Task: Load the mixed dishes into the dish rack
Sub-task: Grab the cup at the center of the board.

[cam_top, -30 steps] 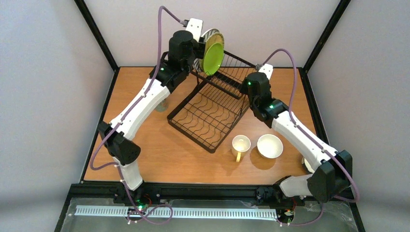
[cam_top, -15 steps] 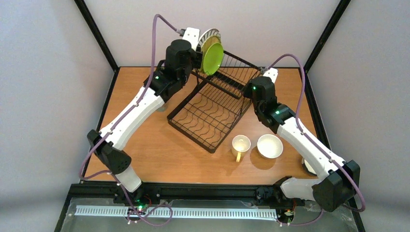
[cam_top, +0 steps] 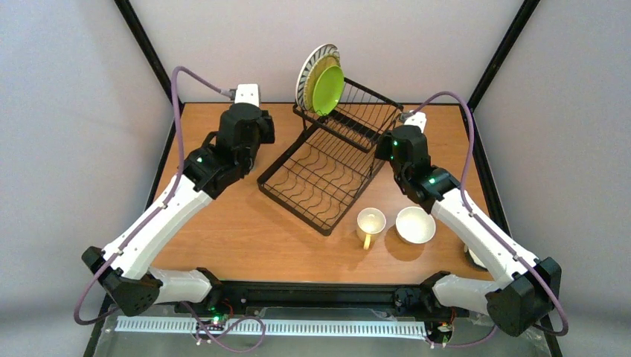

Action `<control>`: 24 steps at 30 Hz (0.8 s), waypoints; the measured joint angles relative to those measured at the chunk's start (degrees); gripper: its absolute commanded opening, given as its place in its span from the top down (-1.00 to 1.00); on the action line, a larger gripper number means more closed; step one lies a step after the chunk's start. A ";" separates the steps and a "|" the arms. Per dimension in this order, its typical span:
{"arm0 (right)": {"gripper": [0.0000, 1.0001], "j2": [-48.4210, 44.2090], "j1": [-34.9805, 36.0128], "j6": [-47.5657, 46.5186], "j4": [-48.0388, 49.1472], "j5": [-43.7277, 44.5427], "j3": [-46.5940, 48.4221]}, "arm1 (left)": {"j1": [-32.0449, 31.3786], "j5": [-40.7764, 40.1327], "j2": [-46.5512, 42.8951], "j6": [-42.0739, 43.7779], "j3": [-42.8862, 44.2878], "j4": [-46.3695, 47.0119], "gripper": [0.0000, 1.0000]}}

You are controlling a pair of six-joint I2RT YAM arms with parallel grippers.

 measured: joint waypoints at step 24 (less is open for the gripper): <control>-0.59 -4.50 0.50 -0.17 -5.62 -1.68 -3.50 | -0.02 3.41 -3.93 -14.21 -14.34 -8.37 -0.57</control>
